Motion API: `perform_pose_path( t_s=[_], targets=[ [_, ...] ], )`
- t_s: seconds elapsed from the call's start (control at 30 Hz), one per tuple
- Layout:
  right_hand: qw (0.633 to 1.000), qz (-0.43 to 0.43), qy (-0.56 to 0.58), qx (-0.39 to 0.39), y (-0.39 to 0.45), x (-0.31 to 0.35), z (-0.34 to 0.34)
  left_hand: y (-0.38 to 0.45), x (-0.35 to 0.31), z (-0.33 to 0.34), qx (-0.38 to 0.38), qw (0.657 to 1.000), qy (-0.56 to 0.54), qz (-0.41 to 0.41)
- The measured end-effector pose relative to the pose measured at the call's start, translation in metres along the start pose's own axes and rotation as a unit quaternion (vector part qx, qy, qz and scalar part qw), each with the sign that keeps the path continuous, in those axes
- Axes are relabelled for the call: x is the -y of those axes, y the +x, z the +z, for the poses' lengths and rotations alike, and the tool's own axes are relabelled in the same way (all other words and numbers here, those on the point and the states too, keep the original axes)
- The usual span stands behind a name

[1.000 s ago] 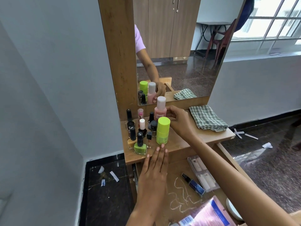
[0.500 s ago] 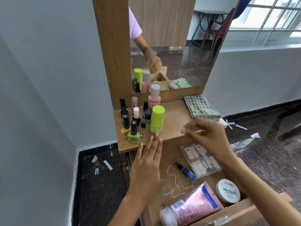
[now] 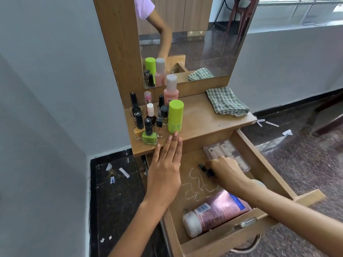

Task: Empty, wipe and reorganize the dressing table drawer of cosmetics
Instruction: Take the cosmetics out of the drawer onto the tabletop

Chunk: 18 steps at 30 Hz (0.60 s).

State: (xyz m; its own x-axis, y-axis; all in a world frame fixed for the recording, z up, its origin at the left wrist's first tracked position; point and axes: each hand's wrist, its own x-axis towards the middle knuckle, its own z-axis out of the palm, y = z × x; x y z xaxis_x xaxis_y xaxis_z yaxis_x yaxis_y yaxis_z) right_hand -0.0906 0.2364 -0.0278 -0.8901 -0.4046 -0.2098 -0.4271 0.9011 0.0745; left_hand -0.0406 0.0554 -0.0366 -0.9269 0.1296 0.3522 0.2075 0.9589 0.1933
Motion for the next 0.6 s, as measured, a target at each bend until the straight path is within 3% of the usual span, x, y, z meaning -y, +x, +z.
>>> perform_pose_path(
  t_s=[0.13,0.2,0.27,0.33,0.37,0.47,0.6],
  targets=[
    [0.971,-0.001,0.237,0.009,-0.004,-0.016,-0.017,-0.001,0.001,0.002,-0.004,1.0,0.0,0.001],
    [0.923,-0.011,0.384,-0.005,-0.013,-0.024,-0.045,0.0,0.002,0.003,-0.007,1.0,0.002,-0.003],
    [0.85,-0.025,0.524,-0.059,-0.018,-0.029,-0.073,0.001,0.001,0.003,-0.009,1.0,0.008,-0.004],
    [0.79,-0.029,0.595,-0.145,-0.009,-0.027,-0.087,0.0,0.0,0.004,-0.011,1.0,0.014,-0.005],
    [0.777,-0.024,0.6,-0.188,0.001,-0.023,-0.089,0.0,0.0,0.004,-0.01,1.0,0.016,-0.007],
    [0.771,-0.024,0.583,-0.254,0.04,-0.008,-0.086,-0.001,0.001,0.003,0.0,1.0,0.013,-0.008],
    [0.798,-0.045,0.532,-0.28,0.077,0.006,-0.075,-0.001,0.001,0.0,0.009,1.0,0.019,-0.004]
  ],
)
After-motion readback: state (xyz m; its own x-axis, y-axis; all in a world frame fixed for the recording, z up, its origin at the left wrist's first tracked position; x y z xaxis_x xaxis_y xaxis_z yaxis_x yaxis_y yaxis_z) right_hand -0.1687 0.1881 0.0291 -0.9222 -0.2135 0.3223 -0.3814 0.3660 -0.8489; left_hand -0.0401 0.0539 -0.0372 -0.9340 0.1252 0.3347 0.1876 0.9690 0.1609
